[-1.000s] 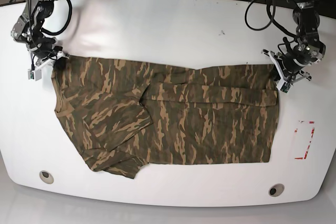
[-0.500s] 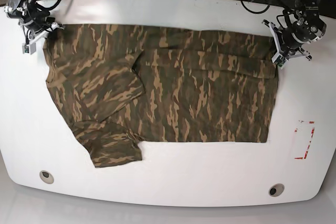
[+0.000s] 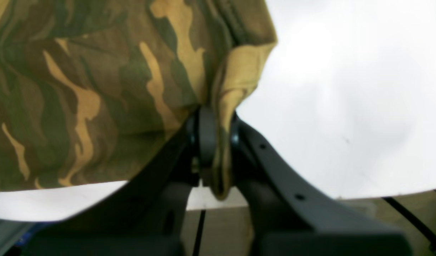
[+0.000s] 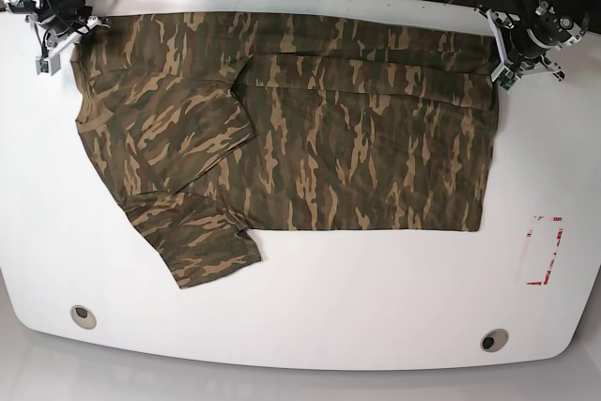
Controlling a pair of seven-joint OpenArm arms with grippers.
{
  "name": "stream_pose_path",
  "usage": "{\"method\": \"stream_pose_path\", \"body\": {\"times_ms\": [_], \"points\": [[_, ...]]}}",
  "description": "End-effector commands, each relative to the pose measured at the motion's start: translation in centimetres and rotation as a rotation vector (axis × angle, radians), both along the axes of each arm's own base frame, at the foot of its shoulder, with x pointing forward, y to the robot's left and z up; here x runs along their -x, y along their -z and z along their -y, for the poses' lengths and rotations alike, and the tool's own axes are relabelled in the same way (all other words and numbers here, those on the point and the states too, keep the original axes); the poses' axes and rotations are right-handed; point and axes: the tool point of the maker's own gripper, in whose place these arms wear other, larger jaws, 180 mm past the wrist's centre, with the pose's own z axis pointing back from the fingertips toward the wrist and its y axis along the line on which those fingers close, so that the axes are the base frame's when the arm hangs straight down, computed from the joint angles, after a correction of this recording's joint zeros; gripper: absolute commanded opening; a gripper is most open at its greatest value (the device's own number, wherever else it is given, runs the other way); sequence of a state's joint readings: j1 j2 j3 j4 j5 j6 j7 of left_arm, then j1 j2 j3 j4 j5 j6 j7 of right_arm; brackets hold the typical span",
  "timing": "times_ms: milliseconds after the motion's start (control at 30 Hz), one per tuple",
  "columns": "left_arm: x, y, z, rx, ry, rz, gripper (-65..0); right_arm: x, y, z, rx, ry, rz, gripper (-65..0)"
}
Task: Layout the t-shirt on the table in an organized manner, then fold the t-shirt properly
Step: 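Drag the shirt toward the robot's base with both grippers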
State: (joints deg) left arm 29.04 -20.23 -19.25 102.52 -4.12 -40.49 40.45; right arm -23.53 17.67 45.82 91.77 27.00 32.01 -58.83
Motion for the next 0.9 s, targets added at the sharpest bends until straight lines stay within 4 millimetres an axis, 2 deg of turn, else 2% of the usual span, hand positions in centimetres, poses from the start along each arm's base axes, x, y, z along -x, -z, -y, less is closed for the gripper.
{"method": "stream_pose_path", "body": {"times_ms": [0, 500, 600, 767, 867], "points": [[0.4, -0.7, -1.1, -0.035, -0.008, 0.007, -62.7, -0.2, -1.1, 1.3, 0.048, -0.010, 0.011, -65.0], [2.2, -1.3, -4.6, -0.098, -0.095, -0.020, -62.3, 1.1, -1.1, 1.2, 0.054, -0.018, -0.016, -65.0], [2.4, -1.5, -5.3, -0.110, -0.112, -0.021, -55.1, 1.1, -1.2, 1.1, 0.059, -0.025, -0.016, -65.0], [3.1, -1.9, -6.5, -0.130, -0.144, -0.021, -32.0, 1.7, -1.1, 1.2, 0.066, -0.023, -0.032, -65.0], [3.1, -2.3, -7.3, -0.142, -0.164, -0.012, -24.0, 1.8, -1.1, 1.2, 0.065, -0.024, -0.036, -61.1]]}}
